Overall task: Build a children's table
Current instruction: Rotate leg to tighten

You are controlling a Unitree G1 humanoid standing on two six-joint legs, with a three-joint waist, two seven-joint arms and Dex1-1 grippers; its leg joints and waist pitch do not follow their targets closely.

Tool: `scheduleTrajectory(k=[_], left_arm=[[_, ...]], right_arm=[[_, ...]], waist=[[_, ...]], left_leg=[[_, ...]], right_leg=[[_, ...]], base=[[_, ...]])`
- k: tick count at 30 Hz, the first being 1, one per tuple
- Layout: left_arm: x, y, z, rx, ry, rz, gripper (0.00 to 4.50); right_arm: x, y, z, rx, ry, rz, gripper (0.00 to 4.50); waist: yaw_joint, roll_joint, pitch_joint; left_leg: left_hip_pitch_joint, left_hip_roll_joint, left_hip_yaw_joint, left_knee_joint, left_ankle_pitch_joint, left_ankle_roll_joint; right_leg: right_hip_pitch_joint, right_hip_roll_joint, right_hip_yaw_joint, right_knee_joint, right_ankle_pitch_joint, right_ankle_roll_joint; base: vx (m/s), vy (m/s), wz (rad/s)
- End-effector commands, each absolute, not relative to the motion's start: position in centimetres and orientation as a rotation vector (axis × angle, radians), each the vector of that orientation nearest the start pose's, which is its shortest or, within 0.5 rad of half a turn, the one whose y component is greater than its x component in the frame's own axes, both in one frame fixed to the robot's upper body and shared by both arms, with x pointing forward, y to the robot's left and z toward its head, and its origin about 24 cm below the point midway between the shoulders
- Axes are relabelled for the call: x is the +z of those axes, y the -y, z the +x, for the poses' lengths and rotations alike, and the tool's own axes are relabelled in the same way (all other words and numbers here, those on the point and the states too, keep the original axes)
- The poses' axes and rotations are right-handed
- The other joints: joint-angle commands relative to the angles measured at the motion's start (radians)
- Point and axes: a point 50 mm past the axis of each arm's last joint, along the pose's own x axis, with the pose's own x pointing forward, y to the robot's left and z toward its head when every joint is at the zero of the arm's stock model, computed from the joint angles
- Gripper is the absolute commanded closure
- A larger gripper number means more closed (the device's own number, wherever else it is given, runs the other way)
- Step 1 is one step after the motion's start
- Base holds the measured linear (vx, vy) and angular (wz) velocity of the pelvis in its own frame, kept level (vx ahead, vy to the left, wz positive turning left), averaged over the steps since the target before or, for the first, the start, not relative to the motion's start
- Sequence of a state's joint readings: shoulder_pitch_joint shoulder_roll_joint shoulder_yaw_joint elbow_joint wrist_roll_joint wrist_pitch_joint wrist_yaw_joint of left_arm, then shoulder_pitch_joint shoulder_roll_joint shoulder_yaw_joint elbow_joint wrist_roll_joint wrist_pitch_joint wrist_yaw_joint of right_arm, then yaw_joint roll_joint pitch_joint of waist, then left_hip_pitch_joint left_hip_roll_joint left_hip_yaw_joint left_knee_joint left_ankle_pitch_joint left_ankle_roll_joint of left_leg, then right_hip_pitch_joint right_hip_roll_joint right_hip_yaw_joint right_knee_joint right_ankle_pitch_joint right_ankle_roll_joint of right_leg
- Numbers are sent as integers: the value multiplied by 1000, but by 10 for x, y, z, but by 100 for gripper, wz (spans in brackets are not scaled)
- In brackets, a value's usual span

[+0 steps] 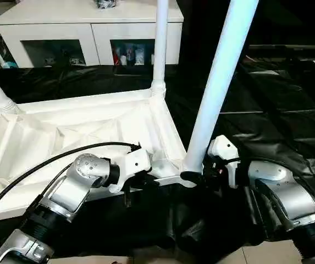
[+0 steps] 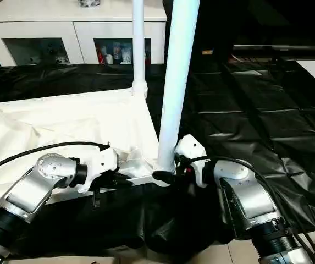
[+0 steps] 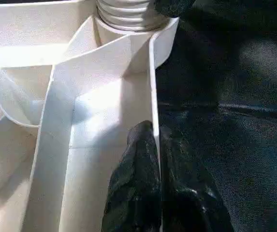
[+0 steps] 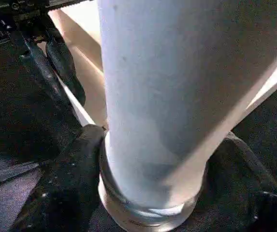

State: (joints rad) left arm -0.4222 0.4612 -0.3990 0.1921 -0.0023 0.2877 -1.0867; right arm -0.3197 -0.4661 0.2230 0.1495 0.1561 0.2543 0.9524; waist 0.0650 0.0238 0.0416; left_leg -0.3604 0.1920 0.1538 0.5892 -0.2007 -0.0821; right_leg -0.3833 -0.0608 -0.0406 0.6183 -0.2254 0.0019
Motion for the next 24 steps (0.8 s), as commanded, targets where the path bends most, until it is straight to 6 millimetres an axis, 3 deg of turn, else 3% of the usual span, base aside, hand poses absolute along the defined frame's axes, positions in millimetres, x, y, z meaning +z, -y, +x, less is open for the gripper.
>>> scheduleTrajectory(k=[1, 12, 18, 21, 24], left_arm=[[55, -116, 279, -1370, -441, 523, 450], [50, -115, 279, -1364, -463, 492, 450], [48, -113, 287, -1286, -487, 430, 450], [45, -107, 304, -1117, -505, 398, 450], [43, -104, 310, -1054, -508, 383, 450]], right_arm=[[62, 151, 283, 1110, -303, -288, 173], [50, 149, 281, 1071, -343, -272, 181], [42, 143, 290, 922, -355, -204, 183], [34, 125, 299, 760, -364, -111, 183], [31, 118, 304, 677, -370, -70, 183]], waist=[[2, -4, -61], [1, -4, -59], [-6, -3, -51], [-12, -3, -46], [-13, -3, -46]], left_leg=[[2, 30, 1, -55, -39, 90], [2, 29, 2, -55, -70, 76], [5, 28, 2, -63, -138, 37], [11, 25, 1, -70, -200, -3], [10, 24, -2, -74, -222, -19]], right_leg=[[57, -65, 39, -46, 164, -297], [56, -65, 40, -49, 105, -290], [51, -64, 41, -61, -34, -265], [45, -66, 43, -75, -173, -235], [42, -67, 45, -82, -226, -203]], base=[[0, 0, 0], [0, 0, 0], [0, 0, 0], [0, 0, 0], [0, 0, 0]])
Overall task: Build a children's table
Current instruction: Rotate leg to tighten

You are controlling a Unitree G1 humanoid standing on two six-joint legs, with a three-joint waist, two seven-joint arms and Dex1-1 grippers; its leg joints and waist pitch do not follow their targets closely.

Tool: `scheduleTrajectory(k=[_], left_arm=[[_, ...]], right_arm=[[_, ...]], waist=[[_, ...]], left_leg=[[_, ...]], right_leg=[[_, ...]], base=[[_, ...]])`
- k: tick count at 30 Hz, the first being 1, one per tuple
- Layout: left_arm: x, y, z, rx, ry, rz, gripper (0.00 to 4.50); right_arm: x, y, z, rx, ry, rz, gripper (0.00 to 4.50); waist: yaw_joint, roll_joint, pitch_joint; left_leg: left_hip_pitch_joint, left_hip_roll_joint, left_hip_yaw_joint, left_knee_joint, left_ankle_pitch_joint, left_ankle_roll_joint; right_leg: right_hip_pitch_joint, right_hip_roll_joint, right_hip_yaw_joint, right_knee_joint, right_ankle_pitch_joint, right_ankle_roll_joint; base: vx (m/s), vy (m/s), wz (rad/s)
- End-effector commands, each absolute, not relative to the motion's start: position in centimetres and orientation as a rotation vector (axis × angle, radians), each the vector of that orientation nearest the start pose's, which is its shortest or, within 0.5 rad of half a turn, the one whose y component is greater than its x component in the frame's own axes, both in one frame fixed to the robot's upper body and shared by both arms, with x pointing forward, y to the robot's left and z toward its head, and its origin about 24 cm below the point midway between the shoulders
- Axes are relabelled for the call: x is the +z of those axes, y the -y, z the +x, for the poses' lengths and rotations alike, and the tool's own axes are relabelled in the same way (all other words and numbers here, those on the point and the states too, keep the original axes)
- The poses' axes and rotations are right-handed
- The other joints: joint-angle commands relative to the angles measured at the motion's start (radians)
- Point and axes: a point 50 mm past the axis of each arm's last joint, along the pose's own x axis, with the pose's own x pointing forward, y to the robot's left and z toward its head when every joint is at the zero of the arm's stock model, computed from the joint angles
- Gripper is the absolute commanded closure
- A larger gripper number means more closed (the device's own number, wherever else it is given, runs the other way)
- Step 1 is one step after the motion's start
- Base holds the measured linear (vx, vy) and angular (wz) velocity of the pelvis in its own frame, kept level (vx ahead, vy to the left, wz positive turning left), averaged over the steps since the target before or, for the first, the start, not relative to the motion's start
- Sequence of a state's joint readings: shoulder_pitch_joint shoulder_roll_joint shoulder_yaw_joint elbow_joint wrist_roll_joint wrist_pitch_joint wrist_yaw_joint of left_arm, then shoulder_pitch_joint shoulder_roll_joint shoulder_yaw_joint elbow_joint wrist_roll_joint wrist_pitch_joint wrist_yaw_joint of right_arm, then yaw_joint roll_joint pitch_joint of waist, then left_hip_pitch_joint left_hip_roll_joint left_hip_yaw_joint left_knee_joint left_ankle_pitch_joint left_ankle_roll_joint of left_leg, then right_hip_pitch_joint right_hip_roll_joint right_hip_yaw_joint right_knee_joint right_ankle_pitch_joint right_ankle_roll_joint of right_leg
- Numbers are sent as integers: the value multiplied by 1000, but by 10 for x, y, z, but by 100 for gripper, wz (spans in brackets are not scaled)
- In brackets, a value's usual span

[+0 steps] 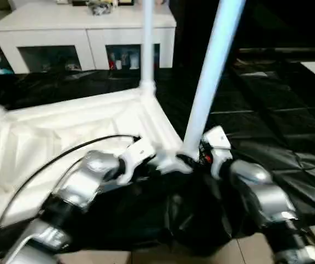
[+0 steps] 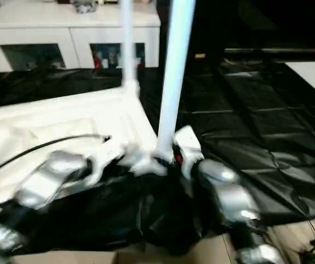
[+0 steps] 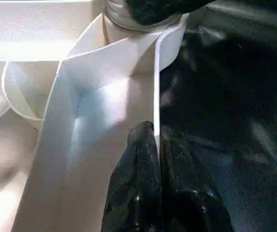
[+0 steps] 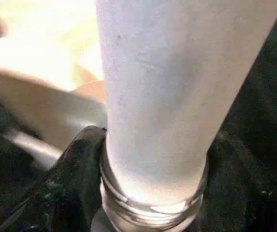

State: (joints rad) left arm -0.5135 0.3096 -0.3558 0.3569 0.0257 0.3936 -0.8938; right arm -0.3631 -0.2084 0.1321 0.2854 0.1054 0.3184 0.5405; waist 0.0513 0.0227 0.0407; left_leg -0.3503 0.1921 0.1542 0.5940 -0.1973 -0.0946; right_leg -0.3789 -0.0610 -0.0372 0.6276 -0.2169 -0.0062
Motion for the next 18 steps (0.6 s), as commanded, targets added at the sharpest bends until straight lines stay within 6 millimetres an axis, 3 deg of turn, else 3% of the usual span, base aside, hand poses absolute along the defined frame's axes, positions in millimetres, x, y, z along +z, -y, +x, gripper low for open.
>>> scheduleTrajectory(k=[1, 6, 8, 11, 14, 17, 18], left_arm=[[41, -99, 314, -1004, -518, 349, 450], [28, -65, 330, -779, -561, 229, 450], [27, -61, 331, -775, -564, 226, 450], [27, -55, 330, -788, -563, 222, 450], [26, -55, 331, -788, -567, 226, 450], [25, -58, 332, -786, -572, 234, 450], [25, -59, 332, -788, -572, 237, 450]], right_arm=[[28, 111, 307, 609, -379, -37, 183], [10, 79, 320, 313, -480, 13, 183], [10, 76, 321, 304, -485, 19, 183], [12, 69, 323, 326, -467, 21, 183], [14, 67, 324, 333, -451, 36, 183], [19, 62, 327, 362, -410, 38, 183], [21, 60, 327, 375, -397, 46, 148]], waist=[[0, -4, -46], [-7, -5, -42], [0, -5, -41], [3, -2, -45], [1, -2, -46], [1, 0, -44], [0, 1, -44]], left_leg=[[-2, 23, -1, -77, -217, -4], [3, 20, -2, -81, -231, -20], [9, 19, -2, -81, -256, -5], [0, 22, -4, -87, -230, 13], [0, 23, -5, -90, -232, 17], [1, 23, -5, -93, -270, 11], [2, 23, -6, -94, -280, 8]], right_leg=[[37, -66, 43, -91, -221, -191], [28, -67, 43, -102, -286, -176], [27, -68, 43, -106, -311, -165], [34, -70, 41, -106, -278, -147], [34, -69, 38, -107, -266, -144], [31, -72, 39, -114, -326, -136], [29, -72, 39, -116, -339, -133]], base=[[0, 0, 0], [0, 0, 0], [0, 0, 0], [0, 0, 0], [0, 0, 0], [0, 0, 0], [0, 0, 0]])
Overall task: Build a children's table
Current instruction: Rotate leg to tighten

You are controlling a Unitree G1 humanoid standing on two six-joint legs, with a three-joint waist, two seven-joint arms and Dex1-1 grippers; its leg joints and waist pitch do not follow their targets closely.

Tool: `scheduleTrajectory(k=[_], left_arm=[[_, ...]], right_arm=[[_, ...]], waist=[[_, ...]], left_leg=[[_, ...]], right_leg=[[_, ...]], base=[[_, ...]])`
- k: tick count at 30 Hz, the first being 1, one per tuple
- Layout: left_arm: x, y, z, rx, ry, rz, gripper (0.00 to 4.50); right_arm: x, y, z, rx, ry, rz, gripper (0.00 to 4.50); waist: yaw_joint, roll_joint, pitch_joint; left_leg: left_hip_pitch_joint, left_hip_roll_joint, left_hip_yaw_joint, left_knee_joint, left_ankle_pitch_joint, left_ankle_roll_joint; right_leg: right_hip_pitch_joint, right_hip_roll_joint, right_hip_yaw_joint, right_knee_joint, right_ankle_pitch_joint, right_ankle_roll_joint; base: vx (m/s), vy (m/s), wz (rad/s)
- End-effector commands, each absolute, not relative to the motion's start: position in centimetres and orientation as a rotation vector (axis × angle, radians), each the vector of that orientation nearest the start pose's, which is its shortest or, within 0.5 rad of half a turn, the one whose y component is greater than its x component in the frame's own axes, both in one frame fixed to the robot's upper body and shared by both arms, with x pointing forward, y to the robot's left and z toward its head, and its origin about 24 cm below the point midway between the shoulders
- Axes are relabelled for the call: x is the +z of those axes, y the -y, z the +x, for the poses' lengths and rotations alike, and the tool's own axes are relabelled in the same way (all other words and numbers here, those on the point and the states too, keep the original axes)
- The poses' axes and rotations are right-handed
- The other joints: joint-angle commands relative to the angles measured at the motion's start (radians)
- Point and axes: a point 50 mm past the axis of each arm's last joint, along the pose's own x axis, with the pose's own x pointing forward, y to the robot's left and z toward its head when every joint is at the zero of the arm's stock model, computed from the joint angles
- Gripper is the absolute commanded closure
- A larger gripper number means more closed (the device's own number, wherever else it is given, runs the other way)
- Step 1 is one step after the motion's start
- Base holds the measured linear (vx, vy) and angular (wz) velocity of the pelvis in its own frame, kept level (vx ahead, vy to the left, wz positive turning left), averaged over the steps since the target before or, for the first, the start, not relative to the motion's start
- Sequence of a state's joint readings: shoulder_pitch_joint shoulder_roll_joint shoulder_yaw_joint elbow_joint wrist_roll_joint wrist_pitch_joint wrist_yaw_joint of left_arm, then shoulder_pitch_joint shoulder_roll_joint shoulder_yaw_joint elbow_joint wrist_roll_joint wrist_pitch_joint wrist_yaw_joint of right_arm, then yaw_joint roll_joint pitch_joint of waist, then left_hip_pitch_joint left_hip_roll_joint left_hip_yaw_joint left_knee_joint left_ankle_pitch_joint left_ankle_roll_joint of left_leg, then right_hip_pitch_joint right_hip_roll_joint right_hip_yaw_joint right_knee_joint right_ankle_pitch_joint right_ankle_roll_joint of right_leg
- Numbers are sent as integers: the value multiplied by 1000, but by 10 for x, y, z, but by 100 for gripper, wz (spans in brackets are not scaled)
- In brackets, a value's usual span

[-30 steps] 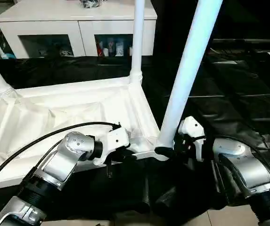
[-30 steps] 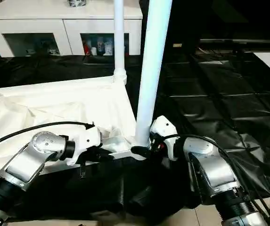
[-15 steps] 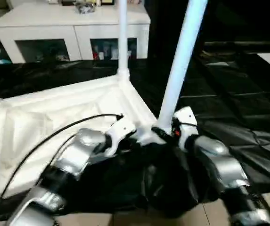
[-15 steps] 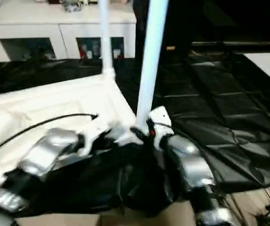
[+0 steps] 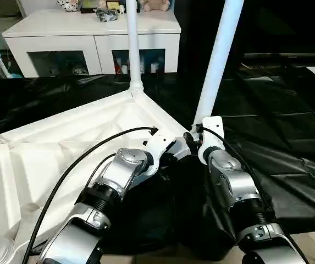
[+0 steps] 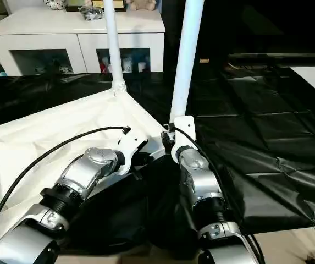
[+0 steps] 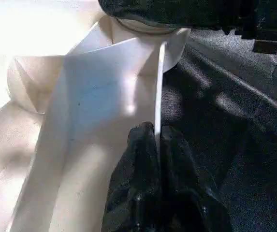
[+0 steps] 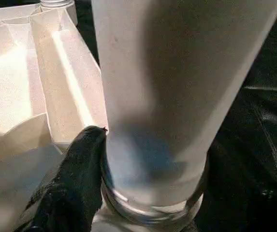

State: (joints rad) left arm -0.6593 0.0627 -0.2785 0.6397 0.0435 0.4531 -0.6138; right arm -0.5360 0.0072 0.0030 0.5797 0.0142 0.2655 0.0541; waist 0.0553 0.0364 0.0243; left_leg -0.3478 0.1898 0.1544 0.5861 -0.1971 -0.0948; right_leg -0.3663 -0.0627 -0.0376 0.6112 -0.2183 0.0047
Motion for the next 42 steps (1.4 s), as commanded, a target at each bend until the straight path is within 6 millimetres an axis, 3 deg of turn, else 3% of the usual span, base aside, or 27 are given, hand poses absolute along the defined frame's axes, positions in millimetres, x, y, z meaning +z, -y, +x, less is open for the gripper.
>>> scheduleTrajectory(k=[1, 4, 5, 10, 16, 18, 21, 22, 23, 24, 32, 35, 42], left_arm=[[25, -59, 332, -788, -572, 237, 450], [25, -62, 331, -808, -572, 254, 450], [25, -64, 330, -823, -568, 260, 450], [26, -70, 326, -878, -559, 292, 450], [30, -84, 318, -969, -541, 350, 450], [34, -93, 310, -1056, -513, 387, 450], [36, -98, 306, -1101, -502, 405, 450], [37, -100, 302, -1137, -491, 416, 450], [37, -100, 302, -1137, -491, 416, 450], [42, -104, 292, -1237, -482, 410, 450], [51, -109, 273, -1400, -487, 406, 450], [54, -110, 273, -1398, -475, 412, 450], [54, -111, 274, -1389, -475, 416, 450]], right_arm=[[21, 60, 327, 375, -397, 46, 113], [30, 60, 330, 399, -345, 84, 107], [34, 61, 330, 413, -324, 80, 77], [44, 70, 331, 460, -267, 33, 38], [58, 94, 327, 585, -202, -78, 6], [66, 115, 319, 719, -197, -157, 6], [70, 127, 313, 798, -189, -190, 6], [73, 133, 309, 844, -184, -202, 6], [73, 133, 309, 844, -184, -202, 6], [78, 145, 301, 931, -183, -229, 6], [75, 161, 280, 1122, -286, -285, 6], [72, 163, 273, 1176, -323, -309, 6], [65, 165, 269, 1211, -364, -342, 6]], waist=[[-4, -11, -27], [-7, -10, -25], [-10, -11, -27], [-15, -15, -29], [-11, -16, -40], [-8, -16, -39], [-6, -12, -40], [-4, -15, -39], [-2, -16, -38], [-3, -15, -36], [10, -15, -33], [11, -21, -33], [12, -23, -34]], left_leg=[[0, 26, -6, -87, -284, 8], [-2, 26, -8, -91, -308, 10], [-7, 26, -10, -92, -300, 10], [-11, 26, -6, -90, -244, 22], [-22, 26, -1, -74, -95, 66], [-20, 27, 1, -74, -94, 80], [-17, 30, 3, -71, -79, 96], [-19, 30, 2, -70, -82, 102], [-18, 31, 3, -70, -86, 103], [-17, 32, 3, -72, -95, 103], [-13, 38, 6, -69, -99, 109], [-14, 37, 6, -68, -106, 107], [-16, 34, 6, -65, -89, 108]], right_leg=[[16, -70, 40, -100, -341, -143], [14, -71, 40, -103, -365, -136], [19, -71, 39, -102, -364, -129], [20, -70, 41, -99, -292, -149], [34, -66, 38, -75, -53, -192], [35, -63, 37, -72, -14, -206], [31, -62, 38, -65, 59, -227], [36, -62, 36, -65, 71, -236], [36, -62, 37, -65, 70, -236], [34, -63, 37, -66, 53, -239], [28, -62, 38, -62, 35, -260], [30, -62, 37, -62, 27, -264], [31, -63, 37, -61, 16, -254]], base=[[0, 0, 0], [0, 0, 0], [0, 0, 0], [0, 0, 0], [0, 0, 0], [0, 0, 0], [0, 0, 0], [0, 0, 0], [0, 0, 0], [0, 0, 0], [0, 0, 0], [0, 0, 0], [0, 0, 0]])
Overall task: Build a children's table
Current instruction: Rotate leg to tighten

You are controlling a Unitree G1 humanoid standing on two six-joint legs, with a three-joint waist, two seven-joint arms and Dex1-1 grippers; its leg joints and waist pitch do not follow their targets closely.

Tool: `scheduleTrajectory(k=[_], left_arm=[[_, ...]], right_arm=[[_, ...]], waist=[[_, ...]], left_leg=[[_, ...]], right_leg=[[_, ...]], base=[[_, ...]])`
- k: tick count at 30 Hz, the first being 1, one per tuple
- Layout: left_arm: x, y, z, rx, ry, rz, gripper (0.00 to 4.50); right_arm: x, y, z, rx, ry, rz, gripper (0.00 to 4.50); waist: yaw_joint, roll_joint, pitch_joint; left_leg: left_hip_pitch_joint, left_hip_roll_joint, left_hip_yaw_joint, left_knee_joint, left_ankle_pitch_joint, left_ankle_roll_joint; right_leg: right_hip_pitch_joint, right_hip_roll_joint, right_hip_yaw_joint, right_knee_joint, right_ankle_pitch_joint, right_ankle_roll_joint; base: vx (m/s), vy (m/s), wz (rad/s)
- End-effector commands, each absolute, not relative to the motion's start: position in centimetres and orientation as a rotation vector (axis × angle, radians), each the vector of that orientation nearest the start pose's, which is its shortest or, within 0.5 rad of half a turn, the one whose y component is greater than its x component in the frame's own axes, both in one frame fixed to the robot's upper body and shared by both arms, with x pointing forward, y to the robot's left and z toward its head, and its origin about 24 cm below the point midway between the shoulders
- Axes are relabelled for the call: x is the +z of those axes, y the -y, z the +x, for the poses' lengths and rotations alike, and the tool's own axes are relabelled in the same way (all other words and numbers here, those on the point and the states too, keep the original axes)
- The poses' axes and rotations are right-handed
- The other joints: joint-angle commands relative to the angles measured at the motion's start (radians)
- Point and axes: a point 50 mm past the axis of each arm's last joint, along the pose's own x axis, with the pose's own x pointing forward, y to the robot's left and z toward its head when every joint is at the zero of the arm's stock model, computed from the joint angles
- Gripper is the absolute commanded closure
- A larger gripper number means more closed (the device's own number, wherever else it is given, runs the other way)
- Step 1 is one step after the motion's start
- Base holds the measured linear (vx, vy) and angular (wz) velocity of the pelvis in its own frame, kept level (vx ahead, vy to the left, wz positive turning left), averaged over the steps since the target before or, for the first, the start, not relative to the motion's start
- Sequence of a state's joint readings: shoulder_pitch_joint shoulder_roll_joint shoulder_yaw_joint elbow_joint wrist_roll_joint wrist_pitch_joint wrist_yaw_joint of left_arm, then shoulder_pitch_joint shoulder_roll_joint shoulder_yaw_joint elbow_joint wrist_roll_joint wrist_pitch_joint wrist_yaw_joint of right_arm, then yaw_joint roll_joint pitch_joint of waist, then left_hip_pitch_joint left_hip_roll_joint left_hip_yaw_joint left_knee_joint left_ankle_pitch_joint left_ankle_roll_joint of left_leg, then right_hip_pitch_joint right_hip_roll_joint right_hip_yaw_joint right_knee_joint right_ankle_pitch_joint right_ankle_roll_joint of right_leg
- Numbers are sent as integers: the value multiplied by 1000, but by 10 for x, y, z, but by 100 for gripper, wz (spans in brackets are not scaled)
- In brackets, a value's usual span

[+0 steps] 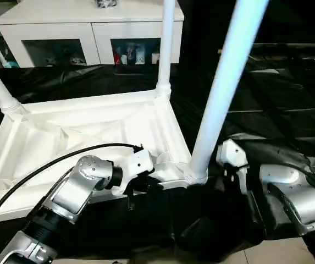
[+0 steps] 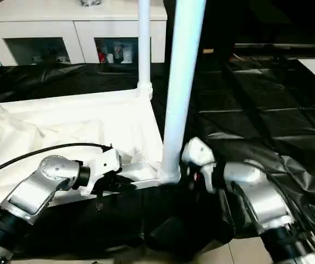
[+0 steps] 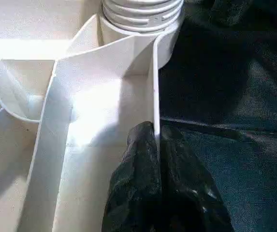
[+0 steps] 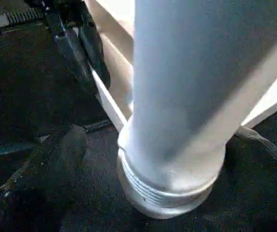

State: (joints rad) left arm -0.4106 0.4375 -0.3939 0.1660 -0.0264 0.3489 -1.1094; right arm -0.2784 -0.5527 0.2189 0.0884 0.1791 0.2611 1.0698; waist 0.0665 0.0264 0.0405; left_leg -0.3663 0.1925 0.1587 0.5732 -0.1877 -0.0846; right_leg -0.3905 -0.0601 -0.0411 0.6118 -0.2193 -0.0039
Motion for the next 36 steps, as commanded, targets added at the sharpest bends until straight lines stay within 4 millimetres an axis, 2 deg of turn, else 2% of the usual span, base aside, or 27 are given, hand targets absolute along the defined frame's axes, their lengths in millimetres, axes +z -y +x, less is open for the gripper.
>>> scheduleTrajectory(k=[1, 5, 11, 12, 16, 18, 21, 28, 36], left_arm=[[54, -111, 274, -1389, -477, 416, 450], [54, -112, 273, -1391, -483, 414, 450], [53, -112, 273, -1392, -485, 414, 450], [53, -112, 273, -1392, -486, 416, 450], [53, -112, 273, -1389, -490, 425, 450], [53, -112, 273, -1389, -490, 428, 450], [53, -112, 273, -1392, -490, 427, 450], [52, -113, 273, -1387, -494, 431, 450], [52, -113, 273, -1387, -499, 432, 450]], right_arm=[[66, 165, 270, 1200, -357, -336, 6], [68, 163, 273, 1189, -337, -298, 6], [66, 162, 273, 1186, -340, -288, 6], [64, 162, 274, 1183, -345, -289, 31], [62, 162, 274, 1183, -352, -298, 43], [62, 162, 274, 1183, -352, -292, 73], [62, 161, 275, 1183, -349, -277, 90], [58, 158, 276, 1178, -354, -272, 165], [55, 158, 275, 1187, -368, -285, 178]], waist=[[1, -12, -50], [1, -12, -53], [0, -11, -54], [0, -12, -54], [0, -12, -55], [1, -12, -55], [1, -12, -56], [0, -12, -55], [0, -14, -56]], left_leg=[[2, 31, 1, -51, -95, 99], [2, 30, 1, -47, -69, 112], [2, 31, 0, -45, -69, 112], [2, 30, 1, -45, -74, 110], [3, 30, 1, -44, -77, 106], [2, 30, 0, -43, -73, 108], [2, 30, 0, -43, -79, 105], [2, 29, 1, -42, -99, 94], [1, 29, 0, -41, -92, 93]], right_leg=[[55, -65, 40, -61, 22, -246], [57, -64, 39, -55, 71, -257], [58, -64, 38, -53, 76, -265], [58, -64, 39, -53, 71, -265], [58, -64, 38, -52, 66, -267], [58, -64, 39, -51, 73, -266], [58, -65, 38, -52, 60, -265], [57, -65, 38, -53, 28, -264], [57, -64, 39, -51, 29, -258]], base=[[0, 0, 0], [0, 0, 0], [0, 0, 0], [0, 0, 0], [0, 0, 0], [0, 0, 0], [0, 0, 0], [0, 0, 0], [0, 0, 0]])
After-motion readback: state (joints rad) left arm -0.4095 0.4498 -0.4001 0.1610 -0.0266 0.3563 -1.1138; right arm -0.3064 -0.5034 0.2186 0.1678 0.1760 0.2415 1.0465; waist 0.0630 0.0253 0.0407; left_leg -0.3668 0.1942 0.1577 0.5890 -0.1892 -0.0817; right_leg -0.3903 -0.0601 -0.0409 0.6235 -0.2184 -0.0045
